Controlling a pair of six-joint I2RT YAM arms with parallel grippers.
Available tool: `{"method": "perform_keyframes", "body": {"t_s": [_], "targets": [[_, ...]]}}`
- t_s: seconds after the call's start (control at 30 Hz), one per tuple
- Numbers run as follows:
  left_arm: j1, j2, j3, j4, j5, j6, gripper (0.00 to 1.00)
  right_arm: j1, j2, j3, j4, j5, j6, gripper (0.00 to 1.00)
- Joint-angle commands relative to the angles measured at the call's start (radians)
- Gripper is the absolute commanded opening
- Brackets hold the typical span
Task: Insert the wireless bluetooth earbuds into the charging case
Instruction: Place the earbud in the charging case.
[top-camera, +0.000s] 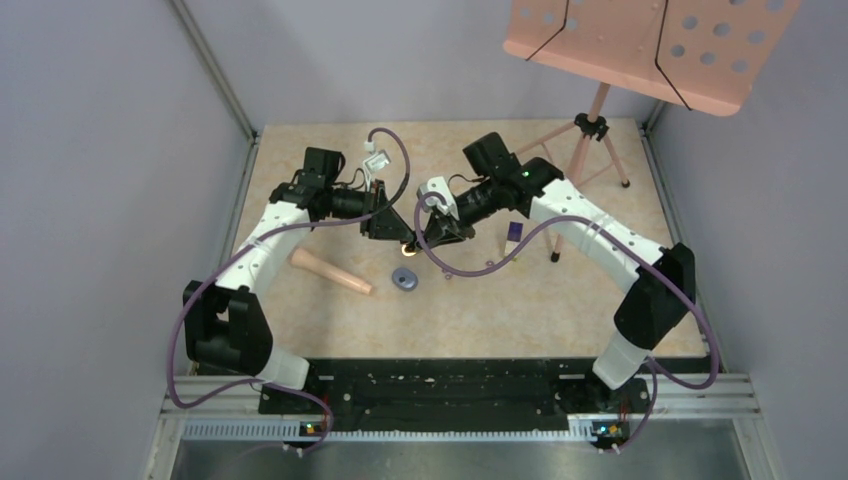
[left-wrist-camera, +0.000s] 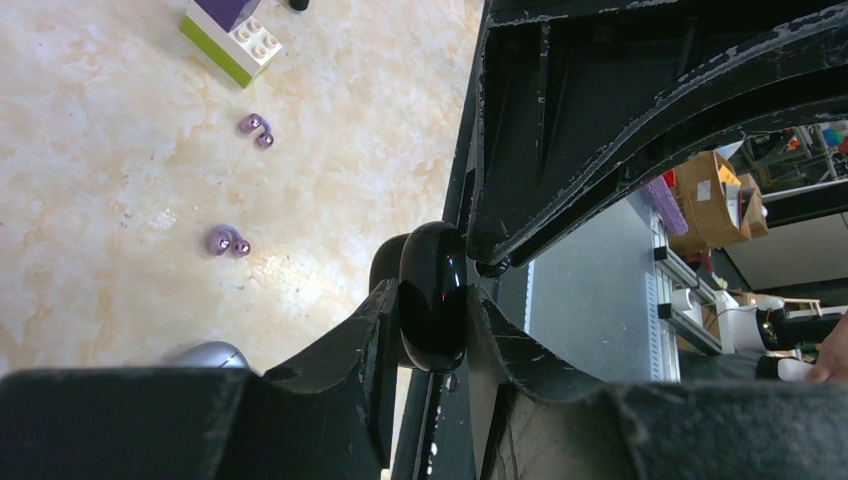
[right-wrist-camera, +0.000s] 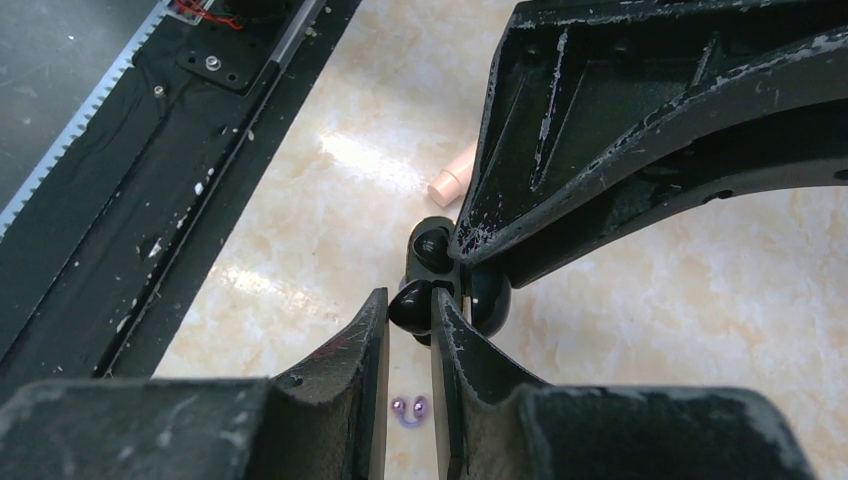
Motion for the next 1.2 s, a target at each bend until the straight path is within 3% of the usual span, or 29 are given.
{"method": "perform_keyframes", "body": {"t_s": [0.0, 0.53, 0.67, 0.83, 1.17], "targets": [[-0.004, -0.045, 0.014, 0.015, 0.032, 0.004, 0.00, 0.000, 0.001, 0.037, -0.003, 0.005, -0.014, 0.00], [-0.007, -0.047, 0.001, 0.020, 0.033, -0.017, 0.00, 0.005, -0.014, 0.031, -0.001, 0.074, -0.027, 0.00], [-0.007, -0.044, -0.018, 0.074, 0.015, -0.094, 0.00, 0.021, -0.022, 0.032, -0.003, 0.111, -0.034, 0.00], [-0.007, -0.044, -0.069, 0.260, 0.062, -0.320, 0.00, 0.054, -0.020, 0.023, -0.022, 0.177, -0.079, 0.00], [-0.014, -0.041, -0.082, 0.277, 0.107, -0.334, 0.00, 0.063, -0.012, 0.016, -0.022, 0.197, -0.158, 0.00]]}}
